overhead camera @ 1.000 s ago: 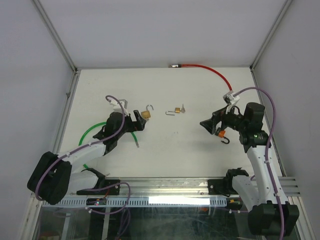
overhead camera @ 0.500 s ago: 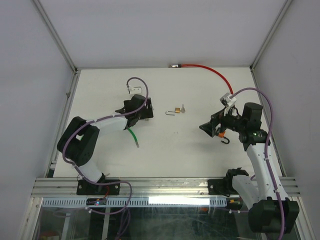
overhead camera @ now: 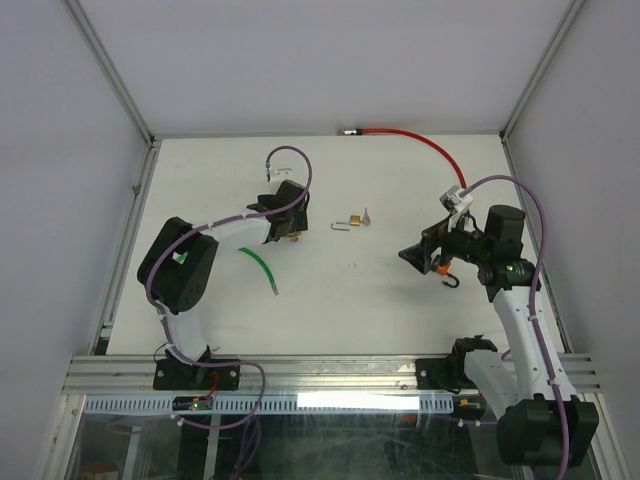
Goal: Lock with the key
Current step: Pick up the lock from the center of the board.
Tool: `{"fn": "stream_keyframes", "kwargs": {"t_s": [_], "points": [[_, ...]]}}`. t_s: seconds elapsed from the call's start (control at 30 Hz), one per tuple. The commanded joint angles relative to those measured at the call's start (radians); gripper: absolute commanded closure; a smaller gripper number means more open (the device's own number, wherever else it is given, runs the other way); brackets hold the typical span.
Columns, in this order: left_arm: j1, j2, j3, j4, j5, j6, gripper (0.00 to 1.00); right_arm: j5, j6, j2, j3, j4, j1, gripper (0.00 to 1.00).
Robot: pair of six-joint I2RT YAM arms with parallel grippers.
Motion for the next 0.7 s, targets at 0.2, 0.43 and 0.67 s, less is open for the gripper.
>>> {"fn": "stream_keyframes", "kwargs": {"t_s": [0.2,0.43,0.67], "points": [[-0.058,0.079,0.124,-0.102,-0.121,-0.064,0.32,-0.029,0.003,-0.004,0.042,0.030,0.006,0.00],[-0.062,0.109,0.138,-0.116,-0.128,-0.078,0.36,-0.028,0.002,-0.005,0.040,0.030,0.010,0.00],[-0.062,0.119,0.136,-0.117,-0.110,-0.083,0.41,-0.028,0.002,-0.006,0.039,0.030,0.011,0.00]]}}
